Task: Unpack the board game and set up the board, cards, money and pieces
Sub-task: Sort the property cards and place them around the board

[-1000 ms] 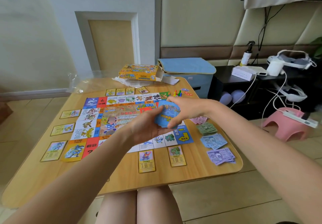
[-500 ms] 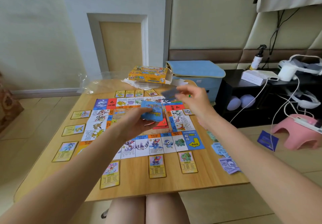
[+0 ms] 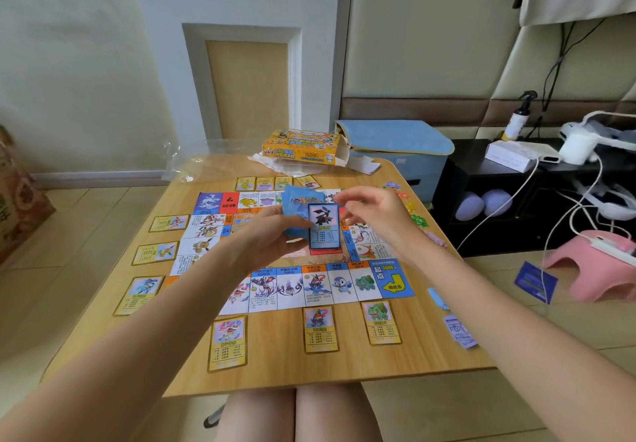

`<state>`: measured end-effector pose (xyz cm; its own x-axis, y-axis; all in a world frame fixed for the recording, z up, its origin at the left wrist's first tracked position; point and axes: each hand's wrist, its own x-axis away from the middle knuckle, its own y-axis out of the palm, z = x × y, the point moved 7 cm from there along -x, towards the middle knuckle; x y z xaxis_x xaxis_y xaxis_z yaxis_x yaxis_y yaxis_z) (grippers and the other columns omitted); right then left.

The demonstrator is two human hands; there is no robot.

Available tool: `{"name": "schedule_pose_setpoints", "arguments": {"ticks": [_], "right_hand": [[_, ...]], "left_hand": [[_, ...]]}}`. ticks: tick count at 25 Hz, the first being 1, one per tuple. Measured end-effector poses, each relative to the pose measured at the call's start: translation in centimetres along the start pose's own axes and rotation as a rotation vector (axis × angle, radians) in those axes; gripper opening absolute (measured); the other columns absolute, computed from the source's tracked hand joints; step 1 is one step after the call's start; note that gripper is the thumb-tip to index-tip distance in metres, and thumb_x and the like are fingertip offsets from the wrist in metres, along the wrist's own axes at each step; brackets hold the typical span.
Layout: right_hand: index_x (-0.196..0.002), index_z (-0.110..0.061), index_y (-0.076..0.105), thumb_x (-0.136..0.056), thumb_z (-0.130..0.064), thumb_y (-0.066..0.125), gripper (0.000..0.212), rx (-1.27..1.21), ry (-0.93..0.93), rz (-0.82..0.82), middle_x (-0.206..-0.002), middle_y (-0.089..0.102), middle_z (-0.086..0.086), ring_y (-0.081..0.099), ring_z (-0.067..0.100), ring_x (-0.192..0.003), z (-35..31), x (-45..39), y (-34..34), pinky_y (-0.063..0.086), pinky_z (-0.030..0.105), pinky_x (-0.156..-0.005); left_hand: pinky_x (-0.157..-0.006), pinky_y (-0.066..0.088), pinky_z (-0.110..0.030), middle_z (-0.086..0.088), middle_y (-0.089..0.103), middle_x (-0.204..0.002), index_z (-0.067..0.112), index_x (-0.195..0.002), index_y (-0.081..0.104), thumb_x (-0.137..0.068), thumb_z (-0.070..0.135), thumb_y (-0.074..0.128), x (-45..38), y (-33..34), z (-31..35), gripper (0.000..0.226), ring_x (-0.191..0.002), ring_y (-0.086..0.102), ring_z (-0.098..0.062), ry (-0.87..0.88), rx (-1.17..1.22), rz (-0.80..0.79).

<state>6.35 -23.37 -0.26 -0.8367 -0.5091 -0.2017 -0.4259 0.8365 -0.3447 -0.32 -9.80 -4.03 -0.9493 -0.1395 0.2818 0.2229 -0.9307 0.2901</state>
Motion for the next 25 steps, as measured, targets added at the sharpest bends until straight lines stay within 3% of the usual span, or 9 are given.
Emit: {"name": "schedule_pose_setpoints", "arguments": {"ticks": [3, 7, 11, 13, 15, 18, 21, 23, 25], "right_hand": [[-0.109, -0.009, 0.059, -0.087, -0.008, 0.063, 0.023, -0.01, 0.071, -0.078, -0.081, 0.066, 0.004, 0.058, 0.013, -0.064, 0.2, -0.2, 0.6, 0.048, 0.014, -0.056], [-0.101, -0.013, 0.055, -0.084, -0.004, 0.066, 0.022, 0.027, 0.167, -0.15, -0.073, 0.064, 0.003, 0.053, 0.005, -0.052, 1.1, -0.8, 2.1, 0.043, 0.013, -0.05], [-0.102, -0.006, 0.062, -0.088, -0.003, 0.059, 0.015, -0.069, 0.266, 0.157, -0.094, 0.064, 0.011, 0.057, 0.019, -0.08, 3.4, -4.4, -1.3, 0.044, 0.022, -0.062], [-0.106, -0.011, 0.059, -0.094, -0.006, 0.05, 0.016, -0.124, 0.292, 0.152, -0.095, 0.06, 0.009, 0.054, 0.021, -0.088, 3.7, -7.1, -2.2, 0.044, 0.027, -0.064], [-0.11, -0.014, 0.053, -0.098, -0.006, 0.043, 0.018, -0.167, 0.335, 0.038, -0.093, 0.057, 0.007, 0.055, 0.02, -0.083, 4.1, -10.1, -1.9, 0.051, 0.031, -0.062], [-0.116, -0.014, 0.055, -0.092, 0.001, 0.05, 0.028, 0.199, 0.333, -0.102, -0.103, 0.054, 0.01, 0.055, 0.018, -0.081, 5.4, -15.4, -1.7, 0.049, 0.022, -0.052], [-0.115, -0.011, 0.058, -0.077, 0.006, 0.066, 0.042, 0.543, 0.276, -0.149, -0.102, 0.055, 0.012, 0.05, 0.016, -0.068, 7.0, -20.4, -1.5, 0.041, 0.017, -0.043], [-0.117, -0.008, 0.057, -0.074, 0.004, 0.071, 0.046, 0.616, 0.275, -0.153, -0.103, 0.059, 0.013, 0.053, 0.018, -0.068, 8.3, -22.8, -1.2, 0.043, 0.023, -0.051], [-0.117, -0.009, 0.058, -0.08, -0.001, 0.066, 0.038, 0.711, 0.254, -0.212, -0.112, 0.061, 0.014, 0.055, 0.022, -0.084, 9.3, -24.3, -0.3, 0.044, 0.028, -0.065]], "left_hand": [[-0.072, 0.054, -0.031, -0.012, 0.062, -0.098, 0.006, -0.092, 0.053, -0.088, -0.009, 0.051, 0.0, -0.5, 0.3, 0.016, -0.091, 0.061, -0.023, 0.009, -0.034, 0.019], [-0.076, 0.053, -0.03, -0.011, 0.062, -0.097, 0.007, -0.092, 0.054, -0.087, -0.009, 0.051, -0.9, -1.0, 0.7, 0.017, -0.092, 0.06, -0.021, 0.049, -0.06, 0.047], [-0.076, 0.052, -0.028, -0.01, 0.064, -0.1, 0.006, -0.104, 0.055, -0.087, -0.008, 0.053, -3.4, -2.4, 1.3, 0.022, -0.09, 0.063, -0.02, 0.051, -0.127, 0.078], [-0.077, 0.05, -0.028, -0.011, 0.064, -0.105, 0.006, -0.109, 0.053, -0.087, -0.007, 0.053, -5.1, -3.5, 1.9, 0.025, -0.094, 0.062, -0.022, 0.052, -0.169, 0.127], [-0.074, 0.049, -0.026, -0.012, 0.062, -0.104, 0.007, -0.106, 0.053, -0.088, -0.006, 0.053, -7.2, -4.3, 2.8, 0.023, -0.091, 0.061, -0.021, 0.071, -0.22, 0.172], [-0.065, 0.048, -0.022, -0.007, 0.062, -0.09, 0.01, -0.098, 0.053, -0.089, -0.006, 0.05, -11.1, -5.5, 5.1, 0.019, -0.075, 0.06, -0.013, 0.12, -0.246, 0.239], [-0.062, 0.051, -0.022, -0.006, 0.061, -0.086, 0.008, -0.107, 0.05, -0.089, -0.01, 0.046, -15.0, -6.5, 6.5, 0.026, -0.072, 0.062, -0.013, 0.121, -0.19, 0.233], [-0.06, 0.054, -0.021, -0.01, 0.062, -0.095, 0.005, -0.113, 0.05, -0.089, -0.009, 0.048, -16.9, -6.9, 6.6, 0.028, -0.074, 0.063, -0.014, 0.112, -0.195, 0.204], [-0.062, 0.054, -0.02, -0.012, 0.062, -0.101, 0.004, -0.116, 0.051, -0.089, -0.009, 0.049, -18.3, -7.4, 6.6, 0.03, -0.076, 0.063, -0.015, 0.111, -0.193, 0.18]]}}
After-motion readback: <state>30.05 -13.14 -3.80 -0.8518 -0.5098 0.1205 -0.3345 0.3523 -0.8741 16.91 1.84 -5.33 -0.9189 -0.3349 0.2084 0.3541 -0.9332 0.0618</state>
